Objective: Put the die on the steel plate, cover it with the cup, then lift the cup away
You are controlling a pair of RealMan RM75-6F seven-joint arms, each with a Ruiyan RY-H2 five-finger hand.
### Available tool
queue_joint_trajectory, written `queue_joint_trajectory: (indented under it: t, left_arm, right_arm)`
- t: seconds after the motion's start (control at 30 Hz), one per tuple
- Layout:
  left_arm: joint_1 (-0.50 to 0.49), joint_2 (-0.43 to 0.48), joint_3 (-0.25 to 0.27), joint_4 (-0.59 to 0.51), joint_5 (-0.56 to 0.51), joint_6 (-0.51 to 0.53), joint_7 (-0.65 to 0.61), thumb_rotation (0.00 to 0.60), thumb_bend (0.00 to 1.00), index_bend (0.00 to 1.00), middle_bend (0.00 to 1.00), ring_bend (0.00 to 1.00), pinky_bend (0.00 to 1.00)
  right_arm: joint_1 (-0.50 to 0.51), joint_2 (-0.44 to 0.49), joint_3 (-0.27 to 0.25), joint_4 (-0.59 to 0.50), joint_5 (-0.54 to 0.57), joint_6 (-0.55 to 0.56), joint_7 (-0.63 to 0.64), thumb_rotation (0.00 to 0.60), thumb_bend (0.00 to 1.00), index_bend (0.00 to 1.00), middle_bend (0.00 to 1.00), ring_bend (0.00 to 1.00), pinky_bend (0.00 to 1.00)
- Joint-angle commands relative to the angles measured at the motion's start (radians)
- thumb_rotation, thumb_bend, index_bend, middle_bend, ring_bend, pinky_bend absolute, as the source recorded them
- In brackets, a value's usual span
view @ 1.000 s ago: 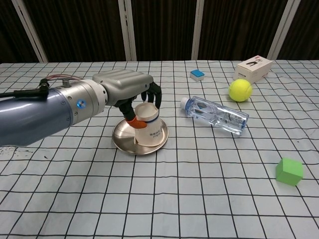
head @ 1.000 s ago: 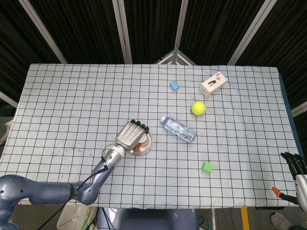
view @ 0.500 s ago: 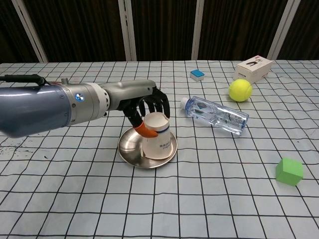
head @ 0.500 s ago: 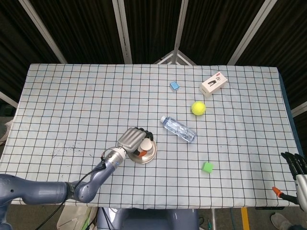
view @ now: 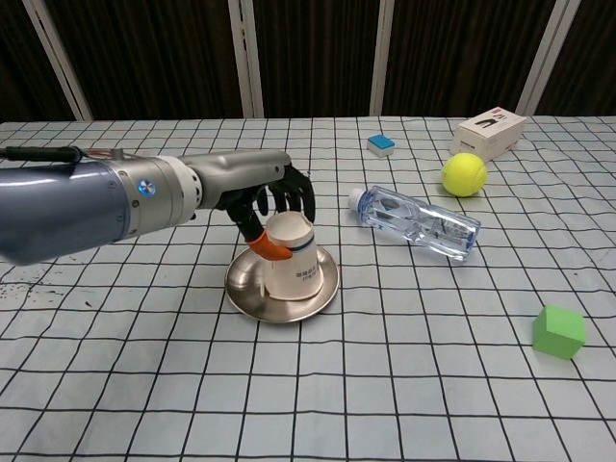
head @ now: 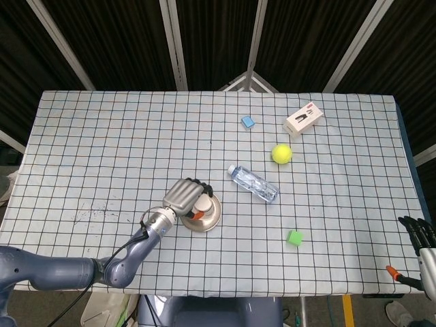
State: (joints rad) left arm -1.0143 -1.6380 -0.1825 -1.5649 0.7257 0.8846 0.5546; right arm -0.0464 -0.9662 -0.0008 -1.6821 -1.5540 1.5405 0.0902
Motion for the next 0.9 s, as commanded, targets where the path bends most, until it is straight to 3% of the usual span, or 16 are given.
queue_joint_trajectory:
  t: [0.03, 0.43, 0.77, 0.9]
  left_arm:
    - [-0.008, -0.001, 0.012, 0.021, 0.01, 0.029, 0.035, 0.6, 0.54, 0.5, 0.45, 0.3, 0.29]
    - [-0.004, -0.048, 0.074, 0.104, 0.15, 0.157, 0.151, 0.6, 0.54, 0.51, 0.45, 0.3, 0.29]
    - [0.011, -0.071, 0.077, 0.139, 0.199, 0.145, 0.109, 0.6, 0.54, 0.51, 0.45, 0.3, 0.29]
    - [0.016, -0.078, 0.078, 0.152, 0.265, 0.146, 0.058, 0.6, 0.54, 0.51, 0.45, 0.3, 0.29]
  right_arm:
    - [0.001, 0.0, -0.001, 0.002, 0.001, -0.003, 0.004, 0.6, 0.13, 0.12, 0.14, 0.1, 0.03]
    - [0.002, -0.001, -0.002, 0.002, -0.003, -0.005, 0.002, 0.6, 0.13, 0.12, 0.14, 0.1, 0.03]
    - [0.005, -0.003, -0.002, 0.005, 0.0, -0.012, 0.003, 0.6, 0.13, 0.12, 0.14, 0.1, 0.03]
    - [0.004, -0.004, -0.003, 0.002, -0.004, -0.008, 0.0, 0.6, 0.13, 0.12, 0.14, 0.1, 0.03]
